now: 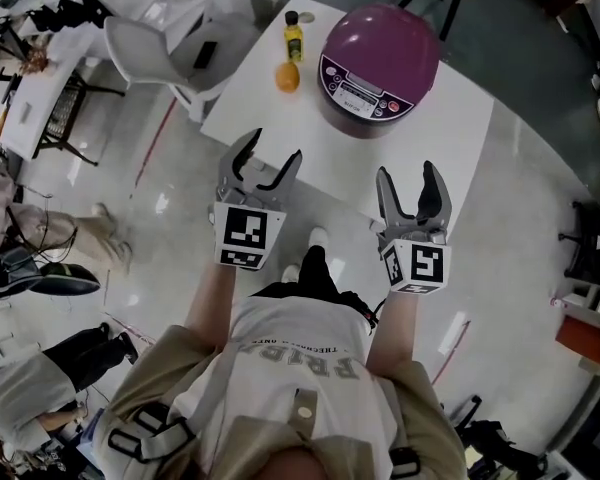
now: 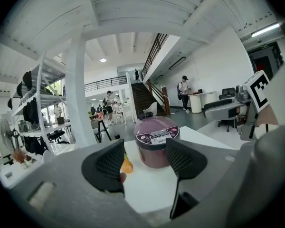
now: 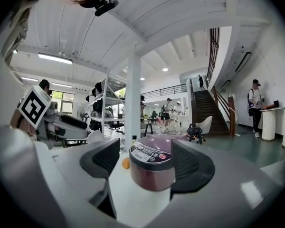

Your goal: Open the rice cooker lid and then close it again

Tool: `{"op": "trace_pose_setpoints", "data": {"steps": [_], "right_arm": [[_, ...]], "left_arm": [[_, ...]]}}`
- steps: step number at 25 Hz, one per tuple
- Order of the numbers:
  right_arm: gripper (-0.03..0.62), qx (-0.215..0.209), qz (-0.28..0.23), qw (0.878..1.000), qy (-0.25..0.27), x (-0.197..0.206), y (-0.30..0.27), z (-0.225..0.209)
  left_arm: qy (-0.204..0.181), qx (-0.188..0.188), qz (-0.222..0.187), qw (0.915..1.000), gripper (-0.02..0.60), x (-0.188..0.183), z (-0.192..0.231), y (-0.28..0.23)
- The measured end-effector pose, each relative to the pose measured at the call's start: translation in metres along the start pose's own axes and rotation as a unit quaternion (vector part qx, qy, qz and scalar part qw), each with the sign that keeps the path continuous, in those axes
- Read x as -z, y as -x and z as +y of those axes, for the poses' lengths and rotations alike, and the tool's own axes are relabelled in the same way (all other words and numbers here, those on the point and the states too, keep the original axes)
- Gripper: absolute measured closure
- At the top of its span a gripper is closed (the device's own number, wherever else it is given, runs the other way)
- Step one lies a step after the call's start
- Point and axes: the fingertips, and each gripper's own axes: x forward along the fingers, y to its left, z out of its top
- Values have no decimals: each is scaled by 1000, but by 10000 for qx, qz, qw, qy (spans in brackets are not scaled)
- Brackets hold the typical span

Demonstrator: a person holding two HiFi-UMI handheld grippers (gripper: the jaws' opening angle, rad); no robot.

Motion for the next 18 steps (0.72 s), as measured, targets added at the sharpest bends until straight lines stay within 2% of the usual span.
{"op": "trace_pose_setpoints", "data": {"steps": [13,18], "right_arm": [[283,-377,-11,9991,175,-14,-59,-30],[276,-665,30,9966,476,-18,-80,-34]], "left_arm": [[-83,-66,-26,9999,293,-26,10,-59],[-102,-108,-75,9999,294,-37,14,-81]]}}
